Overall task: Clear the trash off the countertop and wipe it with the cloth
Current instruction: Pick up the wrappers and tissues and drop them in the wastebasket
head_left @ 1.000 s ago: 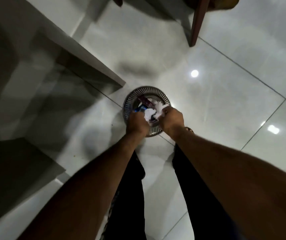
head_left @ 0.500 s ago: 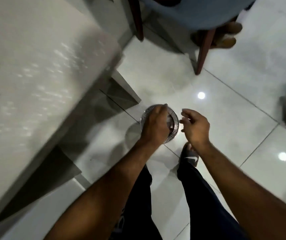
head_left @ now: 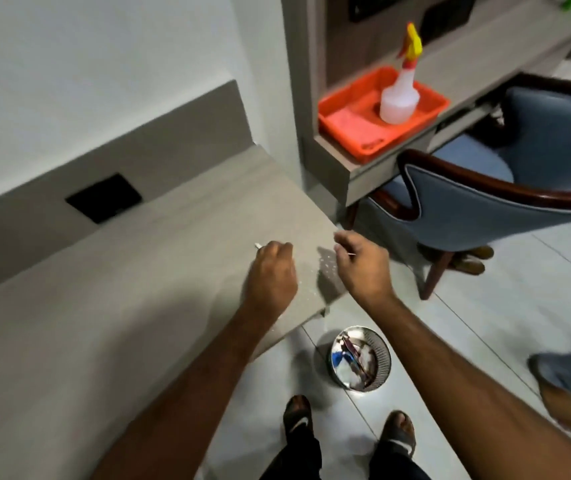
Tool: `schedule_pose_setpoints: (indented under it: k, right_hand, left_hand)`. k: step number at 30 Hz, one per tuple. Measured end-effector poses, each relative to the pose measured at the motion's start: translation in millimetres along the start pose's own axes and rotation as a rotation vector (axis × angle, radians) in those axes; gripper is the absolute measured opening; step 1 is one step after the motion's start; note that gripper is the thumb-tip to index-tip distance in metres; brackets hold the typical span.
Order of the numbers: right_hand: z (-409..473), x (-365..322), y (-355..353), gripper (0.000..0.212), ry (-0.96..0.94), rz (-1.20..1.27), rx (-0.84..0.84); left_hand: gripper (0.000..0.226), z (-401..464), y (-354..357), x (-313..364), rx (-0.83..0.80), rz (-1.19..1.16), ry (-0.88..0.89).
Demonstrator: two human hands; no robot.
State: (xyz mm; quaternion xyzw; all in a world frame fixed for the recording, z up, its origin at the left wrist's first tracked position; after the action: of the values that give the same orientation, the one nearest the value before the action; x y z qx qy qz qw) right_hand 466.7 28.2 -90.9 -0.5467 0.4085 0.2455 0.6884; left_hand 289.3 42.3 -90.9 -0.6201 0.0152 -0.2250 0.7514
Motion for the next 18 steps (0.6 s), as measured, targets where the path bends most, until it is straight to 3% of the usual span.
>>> schedule_pose_setpoints:
  k: [4,9,15,18]
  right_hand:
    - [24,-59,70,0.032,-0.068,-0.181,-0.234]
    - [29,-79,139,0.024,-0.092,-0.44,-0.474]
    - [28,-82,181,0.022,-0.222,-0.704,-0.522]
    - [31,-76,181,0.022,-0.218,-0.682,-0.48]
  left_hand:
    - [0.03,-13,0,-59,-0.131,0.1,0.044]
    - [0.028,-18,12,-81,-0.203,0.147,0.134]
    - [0.01,-20,25,-99,-0.171,0.102,0.079]
    - [0.01,-21,28,-97,-0.173,0.132,0.106]
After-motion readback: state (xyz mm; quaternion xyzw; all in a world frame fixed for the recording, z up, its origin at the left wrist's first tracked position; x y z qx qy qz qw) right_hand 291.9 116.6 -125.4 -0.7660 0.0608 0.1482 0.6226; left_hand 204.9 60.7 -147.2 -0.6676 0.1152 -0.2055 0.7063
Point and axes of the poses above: each hand's wrist, its own z-axis towards the middle knuckle, its own y-axis out of the palm, x = y × z, the point moved 9 cm from there along z, towards the middle knuckle, and after that the axes turned 1 degree about y, right-handed, at the moved point
